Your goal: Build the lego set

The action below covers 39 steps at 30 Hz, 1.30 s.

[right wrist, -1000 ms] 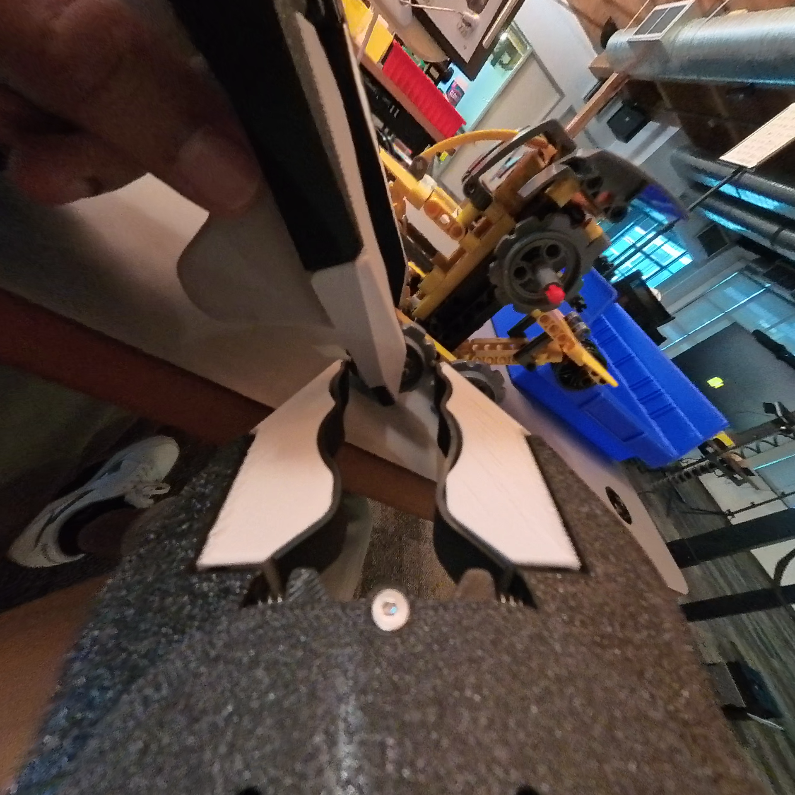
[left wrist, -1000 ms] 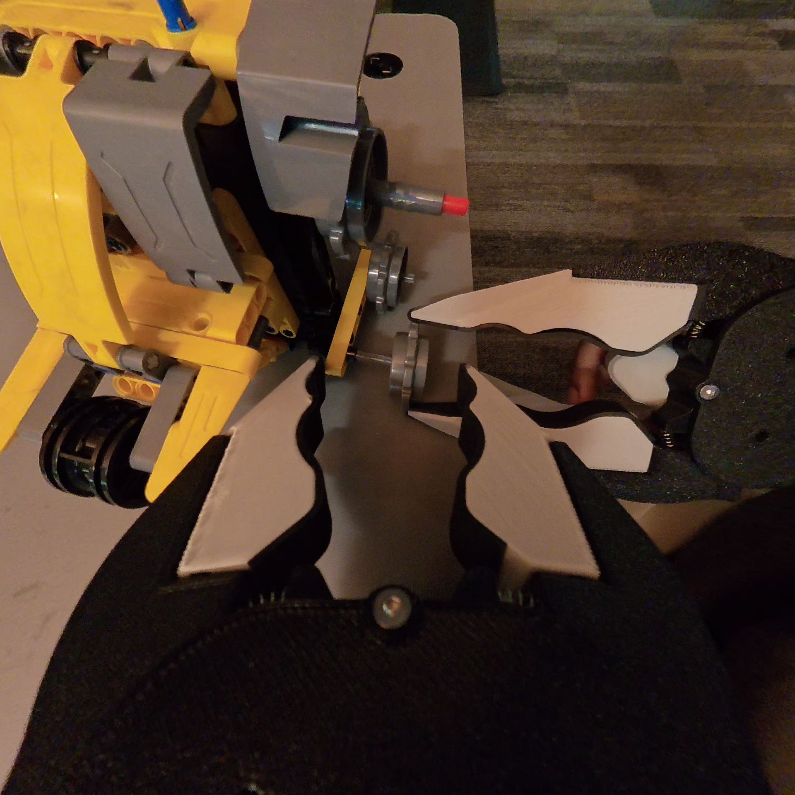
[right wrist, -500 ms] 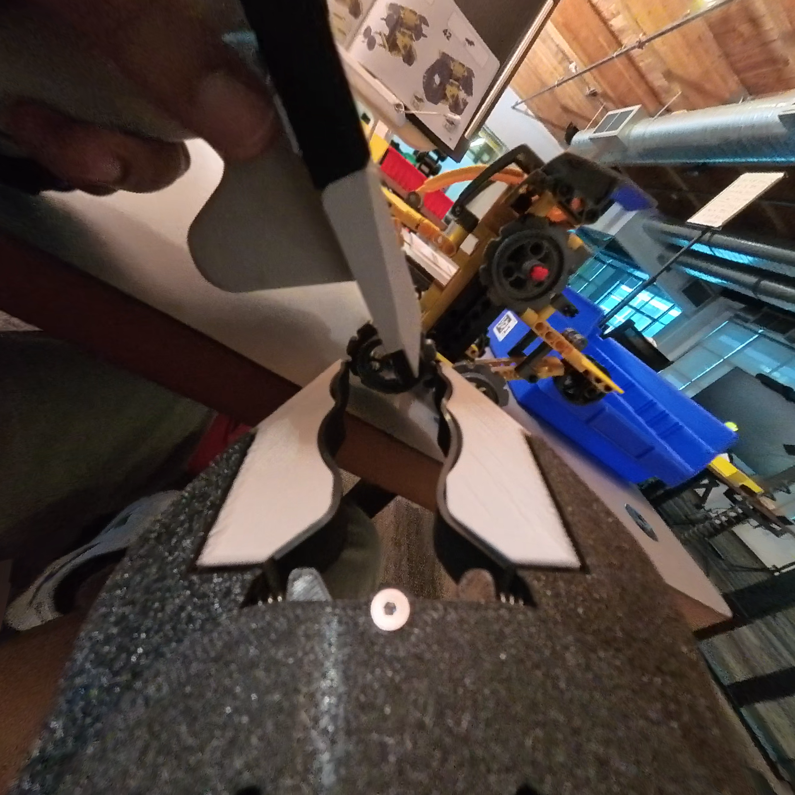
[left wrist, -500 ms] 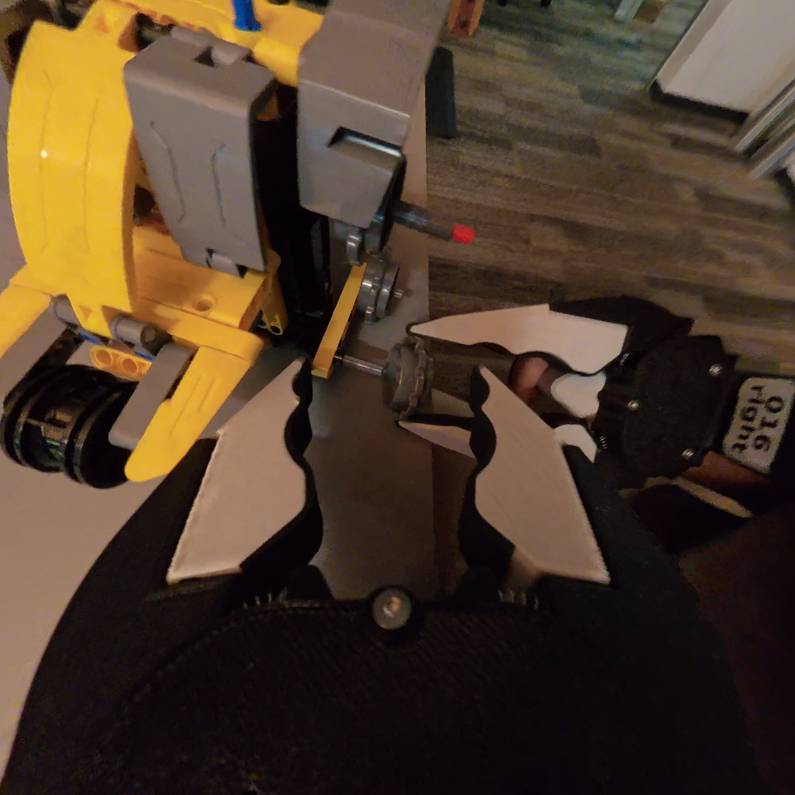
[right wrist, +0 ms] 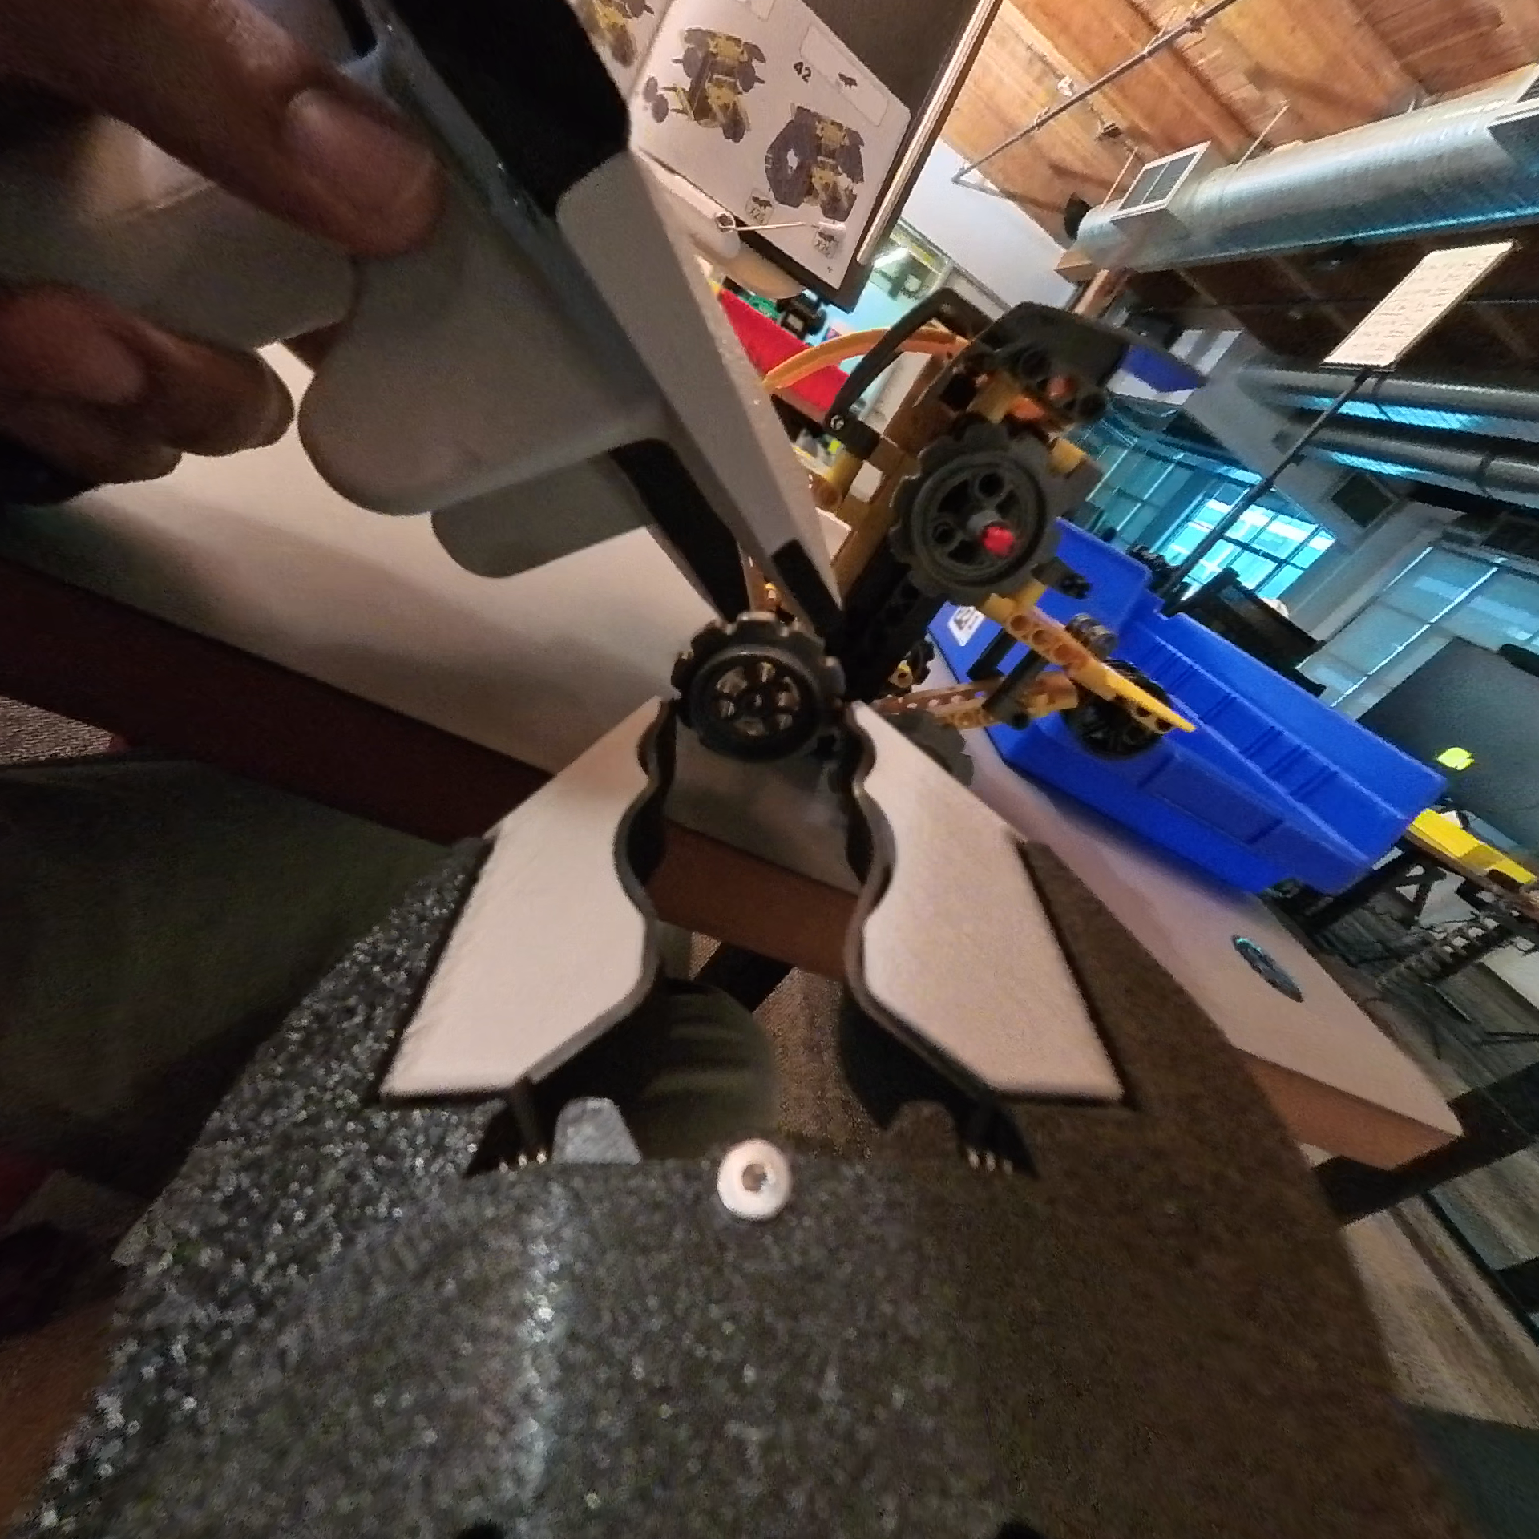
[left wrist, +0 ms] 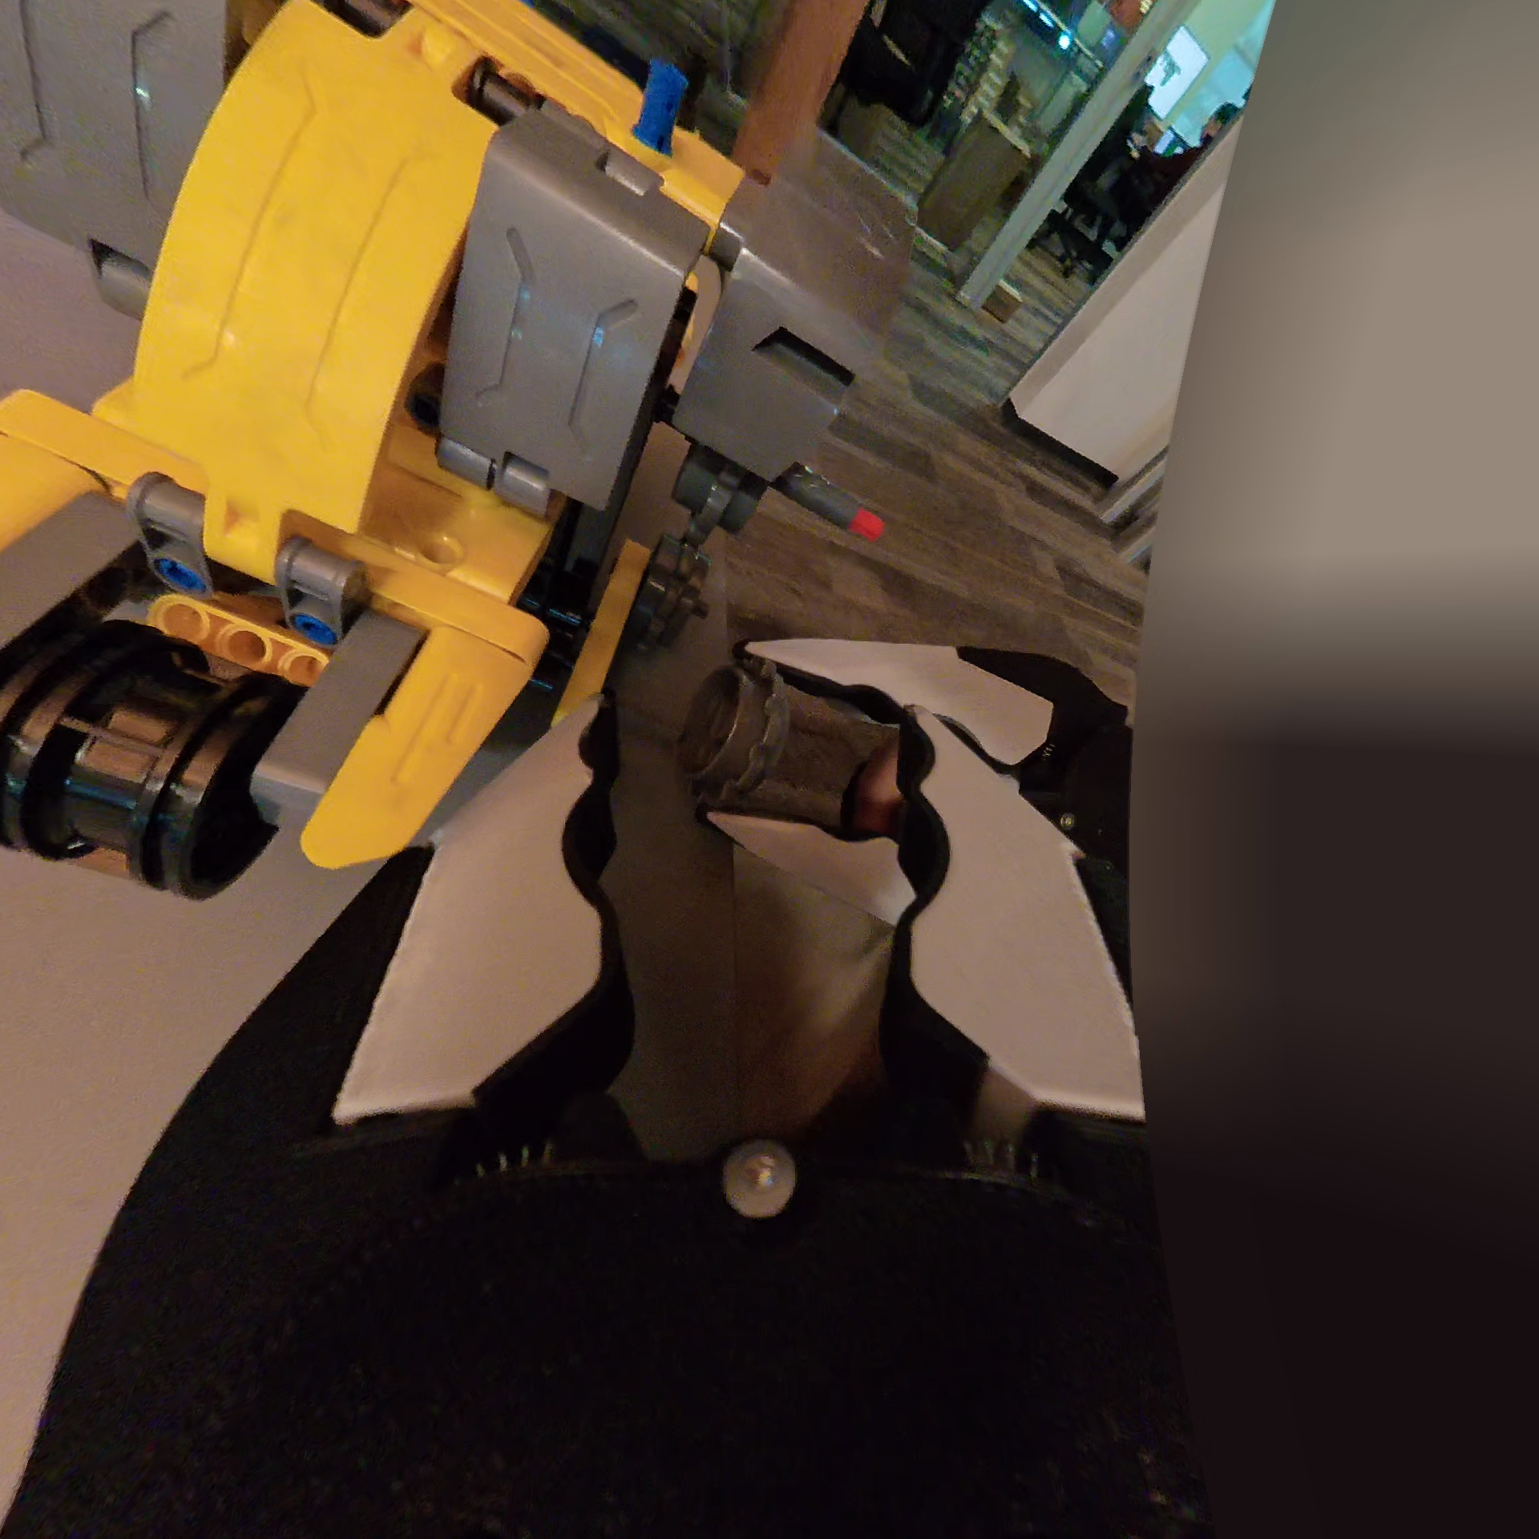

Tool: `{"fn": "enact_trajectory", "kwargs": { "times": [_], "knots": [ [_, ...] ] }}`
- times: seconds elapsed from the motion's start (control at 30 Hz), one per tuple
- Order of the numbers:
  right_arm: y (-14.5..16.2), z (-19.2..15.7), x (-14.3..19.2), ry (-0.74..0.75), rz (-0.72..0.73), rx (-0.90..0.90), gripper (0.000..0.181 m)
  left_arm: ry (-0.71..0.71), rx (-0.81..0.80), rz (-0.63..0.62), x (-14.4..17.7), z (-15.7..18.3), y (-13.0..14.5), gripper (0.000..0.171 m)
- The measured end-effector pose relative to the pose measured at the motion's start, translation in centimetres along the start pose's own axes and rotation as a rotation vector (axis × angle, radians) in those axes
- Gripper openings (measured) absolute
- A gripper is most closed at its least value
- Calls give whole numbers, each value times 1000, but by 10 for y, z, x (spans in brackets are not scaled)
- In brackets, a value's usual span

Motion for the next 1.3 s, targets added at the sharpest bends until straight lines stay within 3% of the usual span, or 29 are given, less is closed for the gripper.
{"fn": "enact_trajectory", "kwargs": {
  "times": [0.2, 0.43, 0.93, 1.3],
  "knots": [
    [3, 0, -3, -20, -33, -19, 39, -73, -38, 33, 4, -2, -3, 68],
    [2, 0, -2, -10, -76, -19, 39, -103, -7, -12, 0, -8, 1, 73],
    [3, -4, -4, -25, -123, 27, 39, -107, 60, -59, -5, -16, 6, 62],
    [4, -2, -6, -53, -193, -6, 40, -180, -18, -123, -8, -17, 9, 55]
  ]
}}
Point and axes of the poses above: each gripper's, where its closed fingertips meet, x back along the fingers, y out of its underside, z = x × y across the jaws, the point moved 4 cm from there along x, back along the fingers, and after that the axes turned 15 degrees about y, right-handed, at the moved point
